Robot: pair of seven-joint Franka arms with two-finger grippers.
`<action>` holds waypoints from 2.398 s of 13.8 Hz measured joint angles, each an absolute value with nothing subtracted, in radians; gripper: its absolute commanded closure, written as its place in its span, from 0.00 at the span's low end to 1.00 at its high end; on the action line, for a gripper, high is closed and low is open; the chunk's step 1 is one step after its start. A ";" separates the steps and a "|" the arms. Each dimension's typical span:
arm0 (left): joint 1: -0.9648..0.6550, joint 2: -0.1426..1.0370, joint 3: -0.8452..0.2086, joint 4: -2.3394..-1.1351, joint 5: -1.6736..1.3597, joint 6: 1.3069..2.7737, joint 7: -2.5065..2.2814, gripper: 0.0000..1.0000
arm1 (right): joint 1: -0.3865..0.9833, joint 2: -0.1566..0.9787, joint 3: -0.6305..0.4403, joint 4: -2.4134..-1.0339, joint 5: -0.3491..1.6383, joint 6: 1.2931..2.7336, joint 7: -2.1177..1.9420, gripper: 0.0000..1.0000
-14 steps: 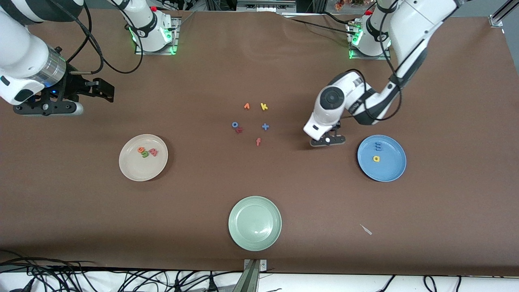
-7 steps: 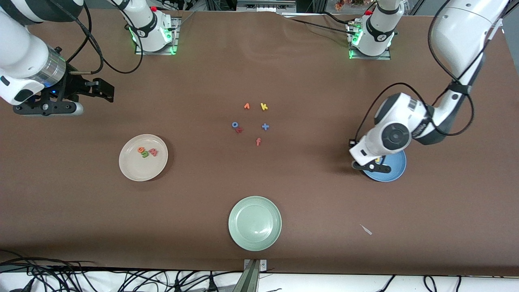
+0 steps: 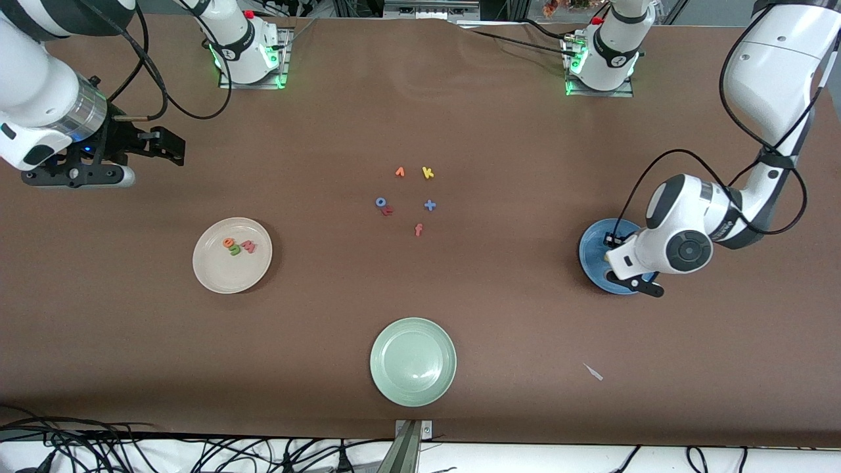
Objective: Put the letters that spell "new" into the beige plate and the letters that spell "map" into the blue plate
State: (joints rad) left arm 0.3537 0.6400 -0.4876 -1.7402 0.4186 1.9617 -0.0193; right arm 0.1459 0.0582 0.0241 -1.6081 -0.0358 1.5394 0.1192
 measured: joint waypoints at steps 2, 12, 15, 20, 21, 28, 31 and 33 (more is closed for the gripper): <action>0.356 0.632 -0.494 -1.643 0.419 1.850 -0.014 0.00 | 0.146 0.058 0.024 -1.608 -0.036 1.539 0.119 0.00; 0.409 0.497 -0.457 -1.417 0.298 1.586 -0.013 0.00 | 0.146 0.059 0.024 -1.609 -0.036 1.538 0.119 0.00; 0.301 0.370 -0.287 -1.440 0.125 1.576 -0.012 0.00 | 0.146 0.059 0.024 -1.609 -0.036 1.538 0.119 0.00; 0.160 0.136 -0.195 -1.582 0.092 1.599 -0.013 0.00 | 0.146 0.059 0.025 -1.609 -0.036 1.543 0.119 0.00; 0.145 0.098 -0.189 -1.621 0.092 1.603 -0.013 0.00 | 0.146 0.059 0.027 -1.609 -0.036 1.548 0.119 0.00; 0.100 0.020 -0.116 -1.684 0.025 1.623 -0.011 0.00 | 0.146 0.058 0.032 -1.606 -0.036 1.597 0.119 0.00; 0.100 -0.019 -0.099 -1.675 0.025 1.616 -0.011 0.00 | 0.146 0.058 0.032 -1.605 -0.036 1.599 0.119 0.00; 0.100 -0.035 -0.087 -1.673 0.025 1.602 -0.011 0.00 | 0.146 0.058 0.032 -1.601 -0.036 1.599 0.119 0.00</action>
